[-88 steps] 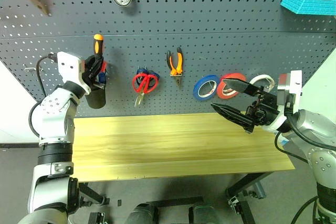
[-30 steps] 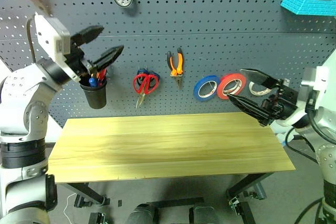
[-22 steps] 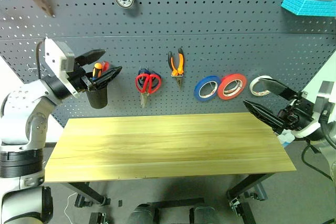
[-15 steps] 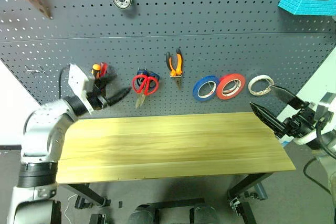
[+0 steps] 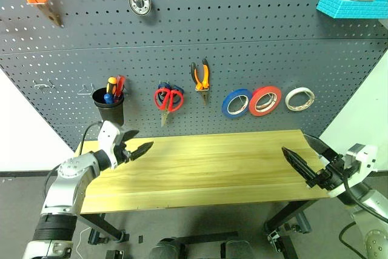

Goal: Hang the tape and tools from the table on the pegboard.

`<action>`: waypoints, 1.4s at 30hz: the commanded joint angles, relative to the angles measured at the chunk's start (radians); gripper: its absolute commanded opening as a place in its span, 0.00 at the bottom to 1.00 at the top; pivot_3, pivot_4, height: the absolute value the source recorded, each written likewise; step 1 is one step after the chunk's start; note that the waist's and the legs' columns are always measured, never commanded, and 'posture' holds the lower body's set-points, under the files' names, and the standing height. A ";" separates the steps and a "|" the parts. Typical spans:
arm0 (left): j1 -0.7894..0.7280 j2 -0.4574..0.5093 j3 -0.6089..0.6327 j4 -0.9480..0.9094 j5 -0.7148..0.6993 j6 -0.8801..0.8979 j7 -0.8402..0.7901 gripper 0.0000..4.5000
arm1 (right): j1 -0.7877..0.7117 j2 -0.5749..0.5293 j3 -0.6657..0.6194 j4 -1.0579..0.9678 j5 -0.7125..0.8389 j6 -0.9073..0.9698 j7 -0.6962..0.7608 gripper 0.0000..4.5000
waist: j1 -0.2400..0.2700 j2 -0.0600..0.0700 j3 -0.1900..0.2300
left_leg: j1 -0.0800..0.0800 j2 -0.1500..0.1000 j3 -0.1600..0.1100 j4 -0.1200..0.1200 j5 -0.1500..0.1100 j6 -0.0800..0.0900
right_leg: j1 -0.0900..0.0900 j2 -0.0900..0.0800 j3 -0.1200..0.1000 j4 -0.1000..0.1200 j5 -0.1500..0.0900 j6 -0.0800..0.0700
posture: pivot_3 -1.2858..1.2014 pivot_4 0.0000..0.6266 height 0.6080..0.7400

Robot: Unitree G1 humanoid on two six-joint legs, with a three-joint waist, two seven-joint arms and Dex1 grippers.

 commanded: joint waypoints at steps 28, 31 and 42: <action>0.073 -0.099 0.021 0.126 -0.024 -0.012 -0.044 0.84 | 0.037 0.182 0.154 0.178 -0.210 -0.244 -0.139 1.00 | 0.000 0.005 -0.004 | 0.000 0.000 0.000 -0.001 0.000 0.000 | -0.001 0.000 0.000 0.000 -0.001 -0.001 | 0.46 0.00 0.55; 0.064 -0.102 0.014 0.131 -0.018 -0.019 -0.052 0.84 | 0.042 0.181 0.175 0.177 -0.192 -0.231 -0.118 1.00 | 0.000 0.006 -0.004 | 0.000 0.000 0.000 -0.001 0.000 0.000 | -0.001 0.000 0.000 0.000 -0.001 -0.001 | 0.46 0.00 0.55; 0.045 -0.109 0.011 0.154 -0.011 -0.038 -0.071 0.84 | 0.053 0.183 0.184 0.167 -0.138 -0.197 -0.102 1.00 | 0.000 0.006 -0.003 | 0.000 0.000 0.000 -0.001 0.000 0.000 | -0.001 0.000 0.001 0.000 -0.002 -0.002 | 0.45 0.00 0.55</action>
